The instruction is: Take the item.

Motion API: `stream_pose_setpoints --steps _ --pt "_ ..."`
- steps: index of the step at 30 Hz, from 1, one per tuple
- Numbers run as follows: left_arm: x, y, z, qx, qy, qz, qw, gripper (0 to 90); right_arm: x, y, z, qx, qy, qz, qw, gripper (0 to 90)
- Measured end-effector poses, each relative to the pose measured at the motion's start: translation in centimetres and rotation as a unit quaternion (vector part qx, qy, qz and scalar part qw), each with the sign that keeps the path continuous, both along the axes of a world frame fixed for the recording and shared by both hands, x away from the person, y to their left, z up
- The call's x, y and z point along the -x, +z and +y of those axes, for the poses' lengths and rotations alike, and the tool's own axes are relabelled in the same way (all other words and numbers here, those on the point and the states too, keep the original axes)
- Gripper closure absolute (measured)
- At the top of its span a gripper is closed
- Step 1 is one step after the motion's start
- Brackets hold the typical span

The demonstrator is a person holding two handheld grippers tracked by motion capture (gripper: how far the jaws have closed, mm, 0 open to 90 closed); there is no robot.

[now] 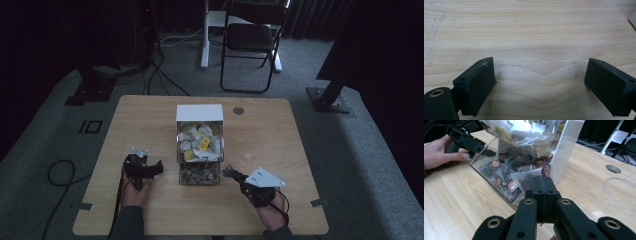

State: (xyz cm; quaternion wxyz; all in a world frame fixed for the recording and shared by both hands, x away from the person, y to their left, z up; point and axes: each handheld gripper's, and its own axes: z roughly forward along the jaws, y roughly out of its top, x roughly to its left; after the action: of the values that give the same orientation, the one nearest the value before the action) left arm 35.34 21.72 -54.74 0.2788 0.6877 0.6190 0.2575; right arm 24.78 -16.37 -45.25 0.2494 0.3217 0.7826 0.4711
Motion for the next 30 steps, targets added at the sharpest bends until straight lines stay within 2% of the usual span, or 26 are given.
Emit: stream_pose_setpoints --steps 30 --pt "0.0 0.0 0.0 0.000 0.000 0.000 1.0000 10.1 -1.5 0.5 -1.8 -0.007 -0.034 -0.007 0.9994 90.0"
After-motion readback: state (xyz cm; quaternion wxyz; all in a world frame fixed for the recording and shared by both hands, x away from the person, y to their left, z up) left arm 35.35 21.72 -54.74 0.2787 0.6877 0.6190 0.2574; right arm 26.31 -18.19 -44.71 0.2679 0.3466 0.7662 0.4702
